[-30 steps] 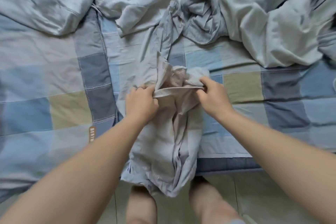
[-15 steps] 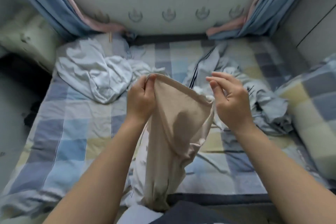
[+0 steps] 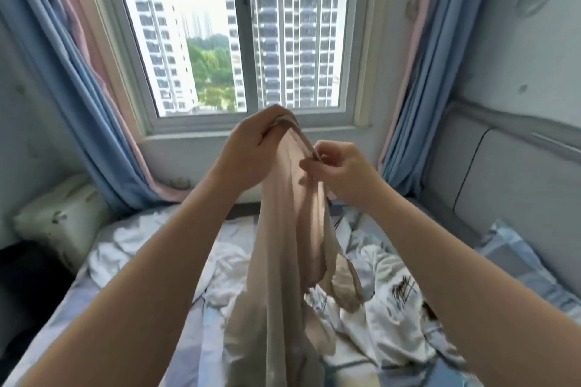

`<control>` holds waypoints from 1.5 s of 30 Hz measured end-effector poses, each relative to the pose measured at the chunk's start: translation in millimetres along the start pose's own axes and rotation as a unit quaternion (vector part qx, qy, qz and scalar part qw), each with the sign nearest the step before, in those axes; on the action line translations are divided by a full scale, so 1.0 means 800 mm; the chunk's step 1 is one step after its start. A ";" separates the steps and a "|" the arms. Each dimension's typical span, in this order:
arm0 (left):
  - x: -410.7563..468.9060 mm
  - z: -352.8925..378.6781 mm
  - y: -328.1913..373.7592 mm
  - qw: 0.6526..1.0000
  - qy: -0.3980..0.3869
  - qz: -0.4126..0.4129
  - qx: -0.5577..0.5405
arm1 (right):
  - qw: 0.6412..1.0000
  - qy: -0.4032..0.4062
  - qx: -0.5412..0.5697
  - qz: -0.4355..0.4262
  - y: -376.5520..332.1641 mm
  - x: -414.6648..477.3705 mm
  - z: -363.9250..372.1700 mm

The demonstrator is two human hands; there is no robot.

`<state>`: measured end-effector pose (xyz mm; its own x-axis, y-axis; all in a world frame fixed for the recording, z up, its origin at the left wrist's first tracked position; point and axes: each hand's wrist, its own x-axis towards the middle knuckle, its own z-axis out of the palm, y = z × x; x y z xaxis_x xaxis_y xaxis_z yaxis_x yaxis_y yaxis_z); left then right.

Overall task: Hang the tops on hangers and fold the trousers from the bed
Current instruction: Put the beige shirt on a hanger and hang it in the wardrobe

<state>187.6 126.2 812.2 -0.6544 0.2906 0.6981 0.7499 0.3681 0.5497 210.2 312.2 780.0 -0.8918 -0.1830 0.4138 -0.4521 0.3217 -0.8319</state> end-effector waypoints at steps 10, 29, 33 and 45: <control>0.079 -0.046 0.013 0.982 0.179 -0.051 -0.015 | 0.966 -0.013 -0.191 0.176 0.098 -0.057 -0.050; -0.033 0.118 -0.031 0.952 -0.099 -0.266 -0.117 | 0.943 0.151 0.038 0.295 0.039 -0.046 -0.090; -0.073 0.154 0.001 0.912 -0.231 -0.263 -0.216 | 0.928 0.189 0.133 0.292 0.021 -0.038 -0.085; -0.041 0.190 -0.005 0.926 -0.040 -0.309 -0.214 | 0.954 0.199 0.056 0.219 0.041 -0.082 -0.108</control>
<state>191.7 249.4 717.4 -0.9634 0.2125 0.1634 0.1892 0.1073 0.9761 252.0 415.3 757.3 -0.9410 0.3209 0.1075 -0.0504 0.1812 -0.9821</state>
